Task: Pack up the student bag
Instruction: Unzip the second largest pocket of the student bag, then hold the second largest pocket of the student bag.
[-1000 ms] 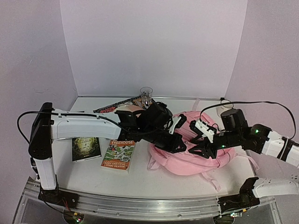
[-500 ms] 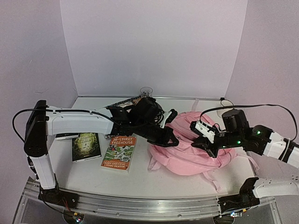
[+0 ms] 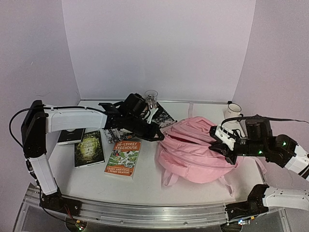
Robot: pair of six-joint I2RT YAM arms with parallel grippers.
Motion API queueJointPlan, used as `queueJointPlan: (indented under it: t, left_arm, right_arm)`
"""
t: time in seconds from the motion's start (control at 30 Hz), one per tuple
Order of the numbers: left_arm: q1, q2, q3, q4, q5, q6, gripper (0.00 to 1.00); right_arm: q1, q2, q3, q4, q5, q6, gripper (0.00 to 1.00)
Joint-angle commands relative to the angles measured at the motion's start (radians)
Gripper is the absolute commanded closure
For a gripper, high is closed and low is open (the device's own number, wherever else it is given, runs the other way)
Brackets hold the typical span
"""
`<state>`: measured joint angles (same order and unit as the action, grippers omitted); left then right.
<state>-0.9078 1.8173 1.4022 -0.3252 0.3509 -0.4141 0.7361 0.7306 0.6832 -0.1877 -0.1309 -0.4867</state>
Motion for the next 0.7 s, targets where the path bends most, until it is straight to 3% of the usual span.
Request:
queueJointPlan:
  t: [0.0,0.07,0.2,0.27,0.67]
  left_arm:
    - [0.043,0.084,0.056,-0.097,-0.018,0.044,1.0]
    - [-0.016,0.106,0.116,-0.097,0.003,0.063,1.0]
    - [-0.107,0.136,0.211,-0.061,0.071,0.037,1.0]
    - [-0.139,0.147,0.243,-0.035,0.089,0.017,1.0]
    - [-0.169,0.139,0.302,0.102,0.153,-0.096,1.0]
  right_arm:
    - [-0.014,-0.023,0.024,-0.055,0.067,0.011,1.0]
    - [-0.014,-0.001,0.048,-0.061,0.032,0.026,0.96]
    - [-0.014,0.031,0.098,-0.057,-0.041,0.049,0.63]
    - [-0.014,0.064,0.125,-0.05,-0.086,0.072,0.54]
    - [0.007,0.249,0.14,0.041,-0.145,0.247,0.35]
